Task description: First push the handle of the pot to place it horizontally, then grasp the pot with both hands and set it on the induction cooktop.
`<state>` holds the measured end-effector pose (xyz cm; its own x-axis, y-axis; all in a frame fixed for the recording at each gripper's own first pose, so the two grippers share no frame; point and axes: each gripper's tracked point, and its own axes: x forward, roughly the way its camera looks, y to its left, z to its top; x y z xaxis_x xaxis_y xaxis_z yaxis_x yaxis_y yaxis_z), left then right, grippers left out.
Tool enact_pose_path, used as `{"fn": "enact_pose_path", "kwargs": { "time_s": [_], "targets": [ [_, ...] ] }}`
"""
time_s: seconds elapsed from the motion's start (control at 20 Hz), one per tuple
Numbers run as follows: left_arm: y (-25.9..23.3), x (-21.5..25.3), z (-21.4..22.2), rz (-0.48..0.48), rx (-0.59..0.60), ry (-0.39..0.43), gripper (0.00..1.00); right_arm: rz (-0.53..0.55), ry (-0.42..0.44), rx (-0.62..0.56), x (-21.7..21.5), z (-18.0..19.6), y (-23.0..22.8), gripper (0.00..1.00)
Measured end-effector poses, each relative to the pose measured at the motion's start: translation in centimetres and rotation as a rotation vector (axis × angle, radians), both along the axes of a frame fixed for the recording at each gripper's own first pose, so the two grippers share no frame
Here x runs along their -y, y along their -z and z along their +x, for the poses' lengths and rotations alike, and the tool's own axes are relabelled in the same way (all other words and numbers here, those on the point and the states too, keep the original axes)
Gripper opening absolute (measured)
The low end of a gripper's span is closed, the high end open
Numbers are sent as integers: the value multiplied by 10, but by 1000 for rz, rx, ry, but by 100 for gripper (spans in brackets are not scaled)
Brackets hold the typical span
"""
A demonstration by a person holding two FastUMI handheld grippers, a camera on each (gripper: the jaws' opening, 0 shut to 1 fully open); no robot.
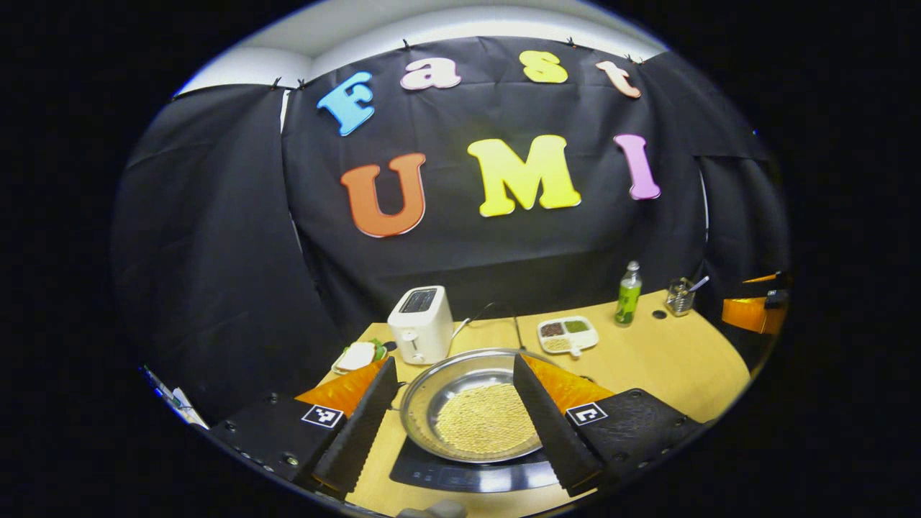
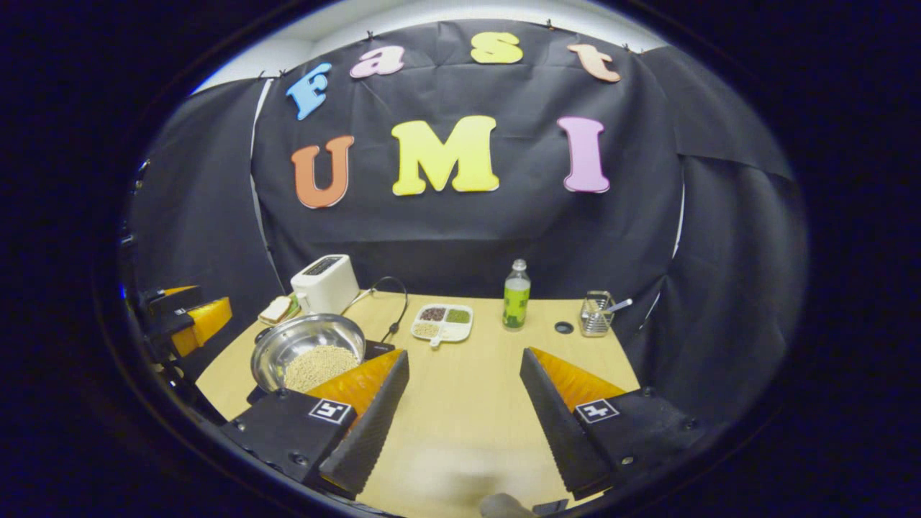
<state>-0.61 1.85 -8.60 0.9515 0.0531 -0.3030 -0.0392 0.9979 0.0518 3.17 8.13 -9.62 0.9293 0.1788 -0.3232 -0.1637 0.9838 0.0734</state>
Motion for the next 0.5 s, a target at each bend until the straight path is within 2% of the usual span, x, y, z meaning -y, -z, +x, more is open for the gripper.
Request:
{"fn": "enact_pose_path", "kwargs": {
  "time_s": [0.15,0.25,0.5],
  "targets": [
    [-42,49,-26,-27,63,18,97,3,36,94,57,-26,-41,98],
    [-71,73,-44,-11,134,2,96,6,39,155,89,-47,-64,95],
    [-114,124,-83,-27,211,-24,96,-14,54,292,150,-85,-110,95]
  ]
}}
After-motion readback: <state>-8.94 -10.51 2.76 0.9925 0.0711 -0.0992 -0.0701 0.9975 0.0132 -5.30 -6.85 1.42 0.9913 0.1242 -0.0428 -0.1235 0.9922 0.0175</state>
